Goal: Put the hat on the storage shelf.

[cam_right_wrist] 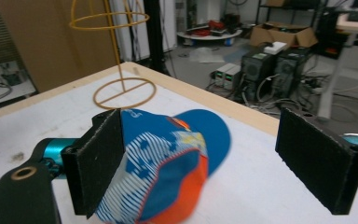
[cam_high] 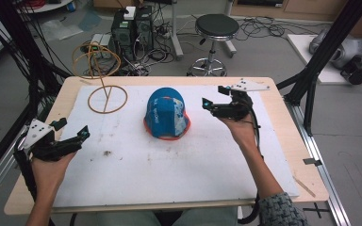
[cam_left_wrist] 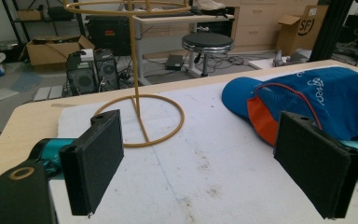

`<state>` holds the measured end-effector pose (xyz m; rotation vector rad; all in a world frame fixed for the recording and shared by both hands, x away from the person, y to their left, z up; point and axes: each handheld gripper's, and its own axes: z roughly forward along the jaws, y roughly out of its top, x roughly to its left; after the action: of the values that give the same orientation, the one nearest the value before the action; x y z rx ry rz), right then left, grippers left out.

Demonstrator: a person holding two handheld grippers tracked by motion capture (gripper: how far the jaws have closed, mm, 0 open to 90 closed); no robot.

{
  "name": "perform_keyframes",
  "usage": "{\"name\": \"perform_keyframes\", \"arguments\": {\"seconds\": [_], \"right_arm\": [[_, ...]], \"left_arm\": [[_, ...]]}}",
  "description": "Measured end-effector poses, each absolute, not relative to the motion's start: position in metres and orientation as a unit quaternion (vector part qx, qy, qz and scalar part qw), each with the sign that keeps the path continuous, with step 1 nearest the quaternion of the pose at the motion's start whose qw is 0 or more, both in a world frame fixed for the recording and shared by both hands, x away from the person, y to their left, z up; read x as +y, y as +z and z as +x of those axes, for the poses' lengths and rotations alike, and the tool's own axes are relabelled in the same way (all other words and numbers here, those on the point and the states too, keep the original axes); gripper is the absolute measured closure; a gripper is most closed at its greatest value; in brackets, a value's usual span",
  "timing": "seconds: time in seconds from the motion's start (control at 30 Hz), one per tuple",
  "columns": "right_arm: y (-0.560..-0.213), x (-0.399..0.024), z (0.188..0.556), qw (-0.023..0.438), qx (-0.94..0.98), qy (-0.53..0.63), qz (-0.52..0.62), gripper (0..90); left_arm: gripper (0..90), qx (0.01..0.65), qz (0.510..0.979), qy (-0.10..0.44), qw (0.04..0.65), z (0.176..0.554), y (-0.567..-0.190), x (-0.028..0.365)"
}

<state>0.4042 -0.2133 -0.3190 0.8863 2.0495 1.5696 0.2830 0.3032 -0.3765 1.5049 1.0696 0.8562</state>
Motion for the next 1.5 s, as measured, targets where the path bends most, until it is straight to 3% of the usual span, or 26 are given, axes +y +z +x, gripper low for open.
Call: {"name": "perform_keyframes", "arguments": {"seconds": [0.5,0.97,1.5], "right_arm": [[-0.339,-0.144,0.431,0.157,0.763,0.562,0.279,16.8],[-0.369,-0.115,0.448,0.143,0.811,0.517,0.234,25.1],[-0.378,-0.096,0.451,0.164,0.846,0.477,0.174,56.7]], "left_arm": [[16.4,0.446,0.629,0.358,0.526,0.283,-0.377,0.304],[17.0,0.448,0.627,0.364,0.522,0.282,-0.377,0.307],[17.3,0.447,0.625,0.368,0.524,0.280,-0.373,0.308]]}}
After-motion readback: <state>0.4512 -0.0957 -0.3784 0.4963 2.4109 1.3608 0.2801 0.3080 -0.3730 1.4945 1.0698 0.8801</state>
